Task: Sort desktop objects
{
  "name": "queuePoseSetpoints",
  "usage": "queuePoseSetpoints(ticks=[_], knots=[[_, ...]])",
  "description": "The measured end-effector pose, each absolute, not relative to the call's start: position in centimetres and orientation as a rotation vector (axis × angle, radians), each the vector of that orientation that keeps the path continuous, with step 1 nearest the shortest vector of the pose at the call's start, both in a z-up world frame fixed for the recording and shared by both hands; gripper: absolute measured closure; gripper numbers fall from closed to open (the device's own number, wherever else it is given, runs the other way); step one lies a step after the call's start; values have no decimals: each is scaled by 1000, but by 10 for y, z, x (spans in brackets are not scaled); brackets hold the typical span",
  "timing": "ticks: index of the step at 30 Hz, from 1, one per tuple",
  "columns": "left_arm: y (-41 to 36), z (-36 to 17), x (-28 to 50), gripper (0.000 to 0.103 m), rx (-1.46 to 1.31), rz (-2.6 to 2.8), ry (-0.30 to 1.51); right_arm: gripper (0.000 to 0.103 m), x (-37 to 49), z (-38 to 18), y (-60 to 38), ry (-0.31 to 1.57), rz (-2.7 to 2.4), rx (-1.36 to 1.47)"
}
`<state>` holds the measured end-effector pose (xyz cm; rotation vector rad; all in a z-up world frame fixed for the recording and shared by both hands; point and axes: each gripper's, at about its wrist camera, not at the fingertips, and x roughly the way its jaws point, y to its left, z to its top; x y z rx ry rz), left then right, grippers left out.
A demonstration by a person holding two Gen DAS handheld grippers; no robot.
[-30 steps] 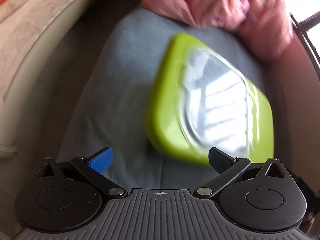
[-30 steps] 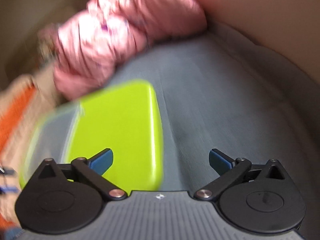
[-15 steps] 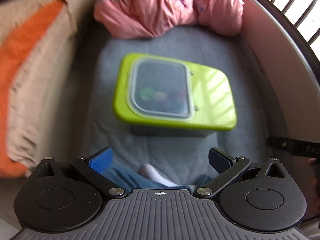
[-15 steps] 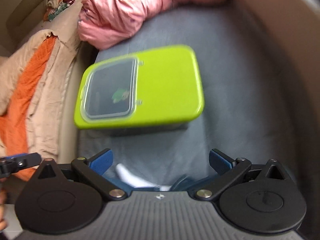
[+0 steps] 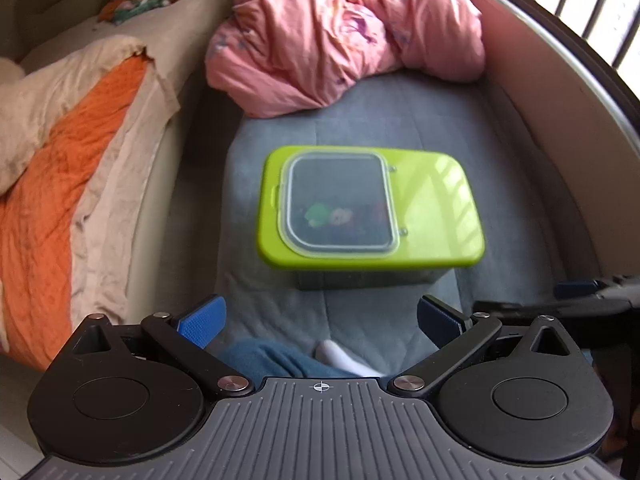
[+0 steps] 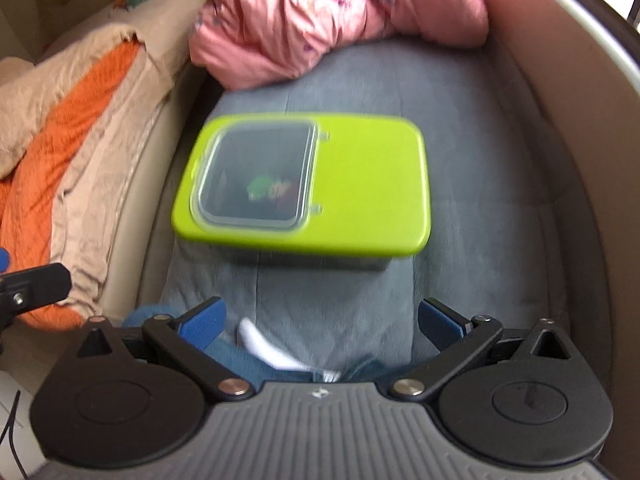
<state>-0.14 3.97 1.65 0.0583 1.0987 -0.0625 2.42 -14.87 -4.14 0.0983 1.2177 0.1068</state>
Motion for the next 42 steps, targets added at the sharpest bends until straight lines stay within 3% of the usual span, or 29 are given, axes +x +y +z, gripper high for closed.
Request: queuePoseSetpoints(ticks=[42], knots=[[54,-27,18,0,6,-26,1246,0,29,-66,-151,1326,123,162]])
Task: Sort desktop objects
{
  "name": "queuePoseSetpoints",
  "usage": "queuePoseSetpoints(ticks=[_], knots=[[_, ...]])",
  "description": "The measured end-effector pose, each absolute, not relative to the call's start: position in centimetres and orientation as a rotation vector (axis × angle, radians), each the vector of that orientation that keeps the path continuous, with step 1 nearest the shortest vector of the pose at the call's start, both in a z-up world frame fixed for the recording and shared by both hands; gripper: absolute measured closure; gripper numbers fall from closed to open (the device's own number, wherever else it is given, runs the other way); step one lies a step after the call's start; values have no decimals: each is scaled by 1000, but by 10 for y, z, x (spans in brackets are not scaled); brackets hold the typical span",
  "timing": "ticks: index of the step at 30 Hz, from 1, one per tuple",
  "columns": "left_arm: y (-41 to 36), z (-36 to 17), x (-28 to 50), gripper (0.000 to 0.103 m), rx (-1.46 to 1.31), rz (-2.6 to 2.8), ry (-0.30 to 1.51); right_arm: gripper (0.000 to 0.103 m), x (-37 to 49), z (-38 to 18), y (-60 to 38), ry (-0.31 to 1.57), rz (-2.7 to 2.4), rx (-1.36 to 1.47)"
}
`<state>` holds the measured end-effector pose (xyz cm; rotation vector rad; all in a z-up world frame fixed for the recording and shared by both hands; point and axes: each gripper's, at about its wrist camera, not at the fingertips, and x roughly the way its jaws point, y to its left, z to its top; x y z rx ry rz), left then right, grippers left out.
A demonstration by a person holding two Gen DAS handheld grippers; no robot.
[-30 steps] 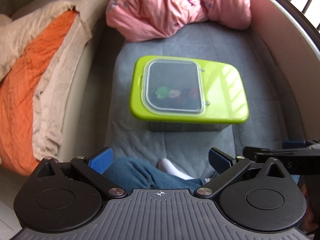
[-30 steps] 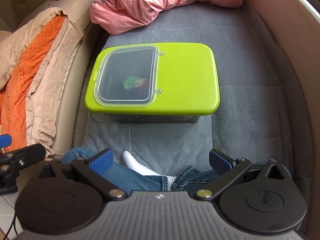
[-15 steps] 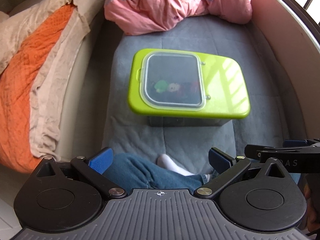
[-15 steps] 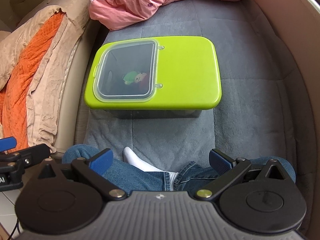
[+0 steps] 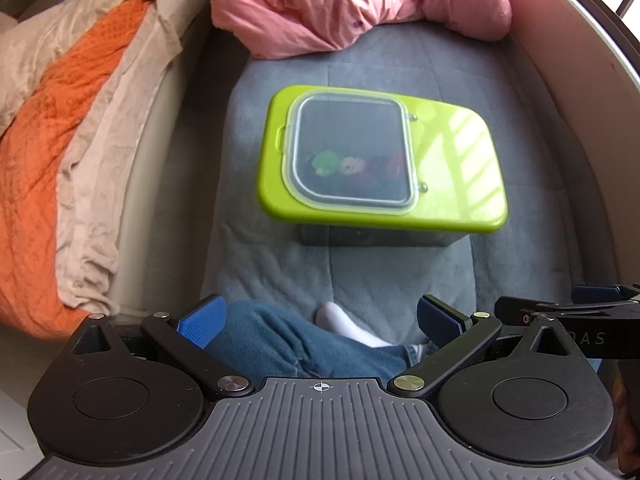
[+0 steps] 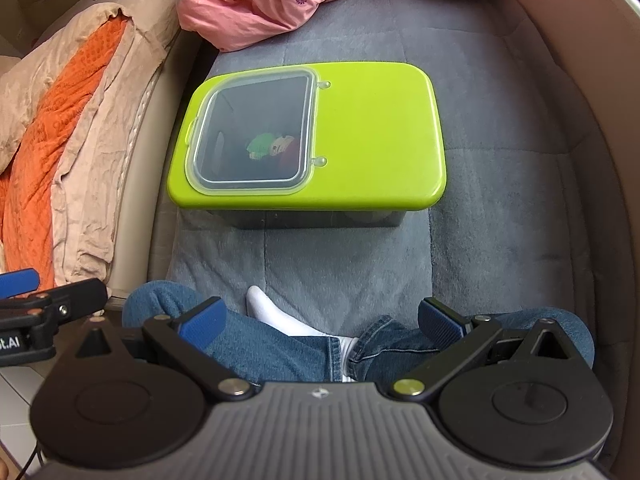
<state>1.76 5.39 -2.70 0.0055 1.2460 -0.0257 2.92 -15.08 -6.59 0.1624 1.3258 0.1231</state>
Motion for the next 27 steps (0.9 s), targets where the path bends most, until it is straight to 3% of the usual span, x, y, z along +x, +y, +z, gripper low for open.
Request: queuePoseSetpoints(ticks=[27], knots=[[56,-33,21,0,5,-22,1265,0,30,-60,-154,1314,131,174]])
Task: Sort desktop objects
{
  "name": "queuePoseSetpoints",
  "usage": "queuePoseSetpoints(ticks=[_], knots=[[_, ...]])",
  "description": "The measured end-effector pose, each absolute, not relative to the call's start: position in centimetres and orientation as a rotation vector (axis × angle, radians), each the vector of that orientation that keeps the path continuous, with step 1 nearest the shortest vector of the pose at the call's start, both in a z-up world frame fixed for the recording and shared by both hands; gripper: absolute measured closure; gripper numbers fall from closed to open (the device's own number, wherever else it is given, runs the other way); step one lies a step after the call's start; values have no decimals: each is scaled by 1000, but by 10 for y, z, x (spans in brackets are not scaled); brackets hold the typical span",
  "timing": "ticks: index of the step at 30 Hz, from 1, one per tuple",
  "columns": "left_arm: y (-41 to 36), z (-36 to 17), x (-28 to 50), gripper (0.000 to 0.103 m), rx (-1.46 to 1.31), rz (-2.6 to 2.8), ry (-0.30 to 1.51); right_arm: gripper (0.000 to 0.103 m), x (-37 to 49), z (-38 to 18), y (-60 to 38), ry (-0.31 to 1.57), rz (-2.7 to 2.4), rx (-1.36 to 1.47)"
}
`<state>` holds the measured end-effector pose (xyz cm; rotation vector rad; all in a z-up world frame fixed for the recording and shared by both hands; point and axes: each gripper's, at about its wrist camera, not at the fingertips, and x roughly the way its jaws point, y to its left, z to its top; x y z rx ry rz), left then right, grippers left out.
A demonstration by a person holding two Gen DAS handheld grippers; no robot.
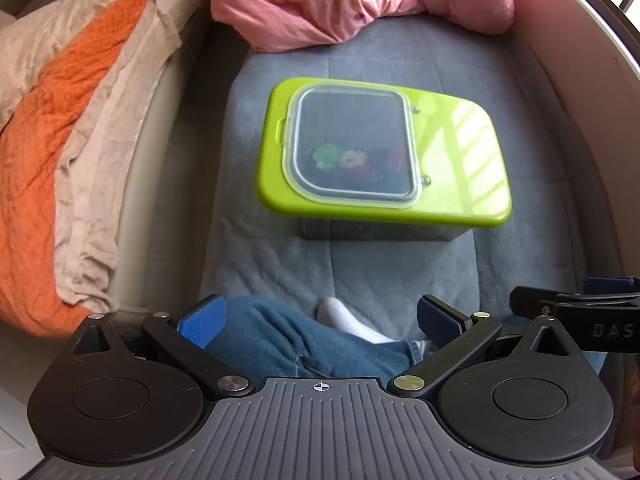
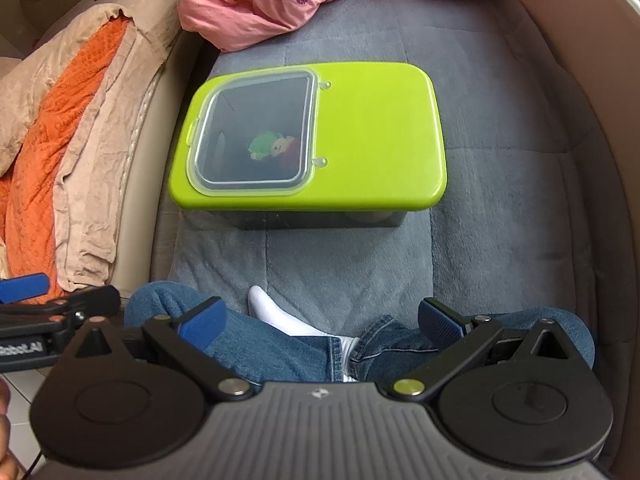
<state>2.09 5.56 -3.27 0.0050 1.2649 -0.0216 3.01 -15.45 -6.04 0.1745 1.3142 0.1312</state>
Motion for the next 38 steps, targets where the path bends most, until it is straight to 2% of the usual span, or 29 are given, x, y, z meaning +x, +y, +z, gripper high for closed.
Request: queuePoseSetpoints(ticks=[38], knots=[[52,-35,23,0,29,-14,1243,0,31,-61,-156,1332,147,193]])
